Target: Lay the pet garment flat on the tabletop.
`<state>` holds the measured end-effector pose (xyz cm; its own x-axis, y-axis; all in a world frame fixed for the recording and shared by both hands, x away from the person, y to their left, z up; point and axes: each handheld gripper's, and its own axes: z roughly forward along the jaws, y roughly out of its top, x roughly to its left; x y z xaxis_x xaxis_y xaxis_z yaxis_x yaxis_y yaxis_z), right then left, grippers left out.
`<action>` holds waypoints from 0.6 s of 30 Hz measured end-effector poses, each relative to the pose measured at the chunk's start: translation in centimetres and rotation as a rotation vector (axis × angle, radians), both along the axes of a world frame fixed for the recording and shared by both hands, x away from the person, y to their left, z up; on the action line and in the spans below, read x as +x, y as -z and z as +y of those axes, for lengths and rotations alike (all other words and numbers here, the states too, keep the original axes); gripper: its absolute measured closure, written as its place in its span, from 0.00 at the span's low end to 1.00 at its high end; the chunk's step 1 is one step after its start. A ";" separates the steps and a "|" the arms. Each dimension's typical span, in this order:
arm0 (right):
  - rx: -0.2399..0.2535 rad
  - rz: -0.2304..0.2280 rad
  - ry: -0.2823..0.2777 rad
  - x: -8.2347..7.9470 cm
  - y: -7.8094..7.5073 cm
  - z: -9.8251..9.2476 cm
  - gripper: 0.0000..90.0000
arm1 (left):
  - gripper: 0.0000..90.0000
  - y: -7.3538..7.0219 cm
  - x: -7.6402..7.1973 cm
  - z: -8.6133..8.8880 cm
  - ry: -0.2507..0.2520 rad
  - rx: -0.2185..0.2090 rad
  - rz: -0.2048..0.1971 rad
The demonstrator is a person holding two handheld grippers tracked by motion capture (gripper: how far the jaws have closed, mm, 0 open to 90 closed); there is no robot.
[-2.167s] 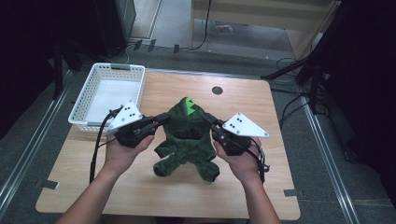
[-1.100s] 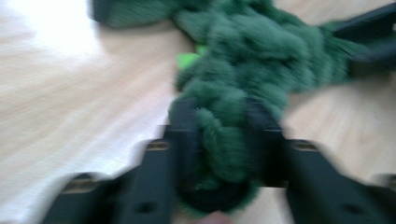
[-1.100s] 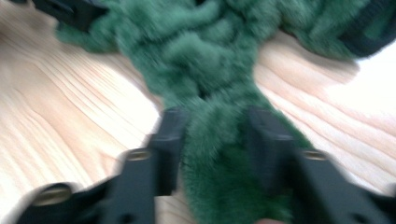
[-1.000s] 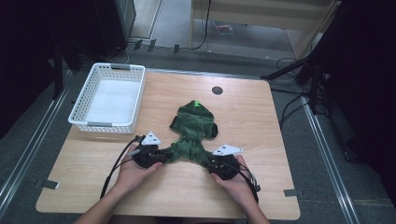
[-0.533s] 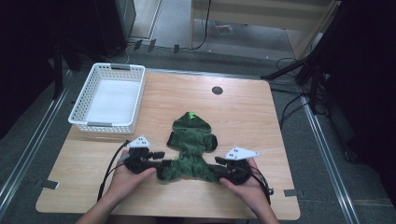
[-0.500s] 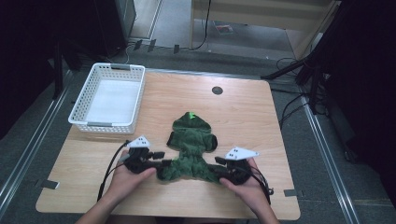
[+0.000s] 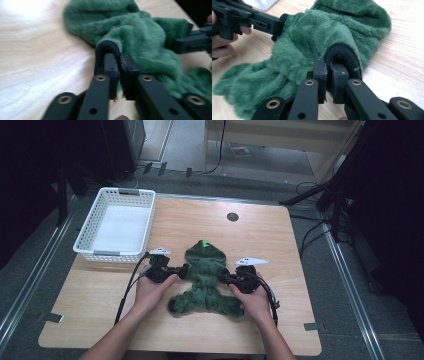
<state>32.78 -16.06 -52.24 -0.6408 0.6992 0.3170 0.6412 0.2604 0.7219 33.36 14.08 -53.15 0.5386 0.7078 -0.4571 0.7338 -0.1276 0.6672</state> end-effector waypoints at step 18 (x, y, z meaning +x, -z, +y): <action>-0.051 0.150 0.130 1.1 1.6 -2.8 0.92 | 0.99 0.8 0.3 0.2 -0.021 0.159 0.055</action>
<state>33.83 -18.86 -53.85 -0.4921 0.7906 0.3644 0.7711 0.2017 0.6039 33.70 14.32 -53.91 0.5002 0.7845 -0.3667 0.7722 -0.2124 0.5989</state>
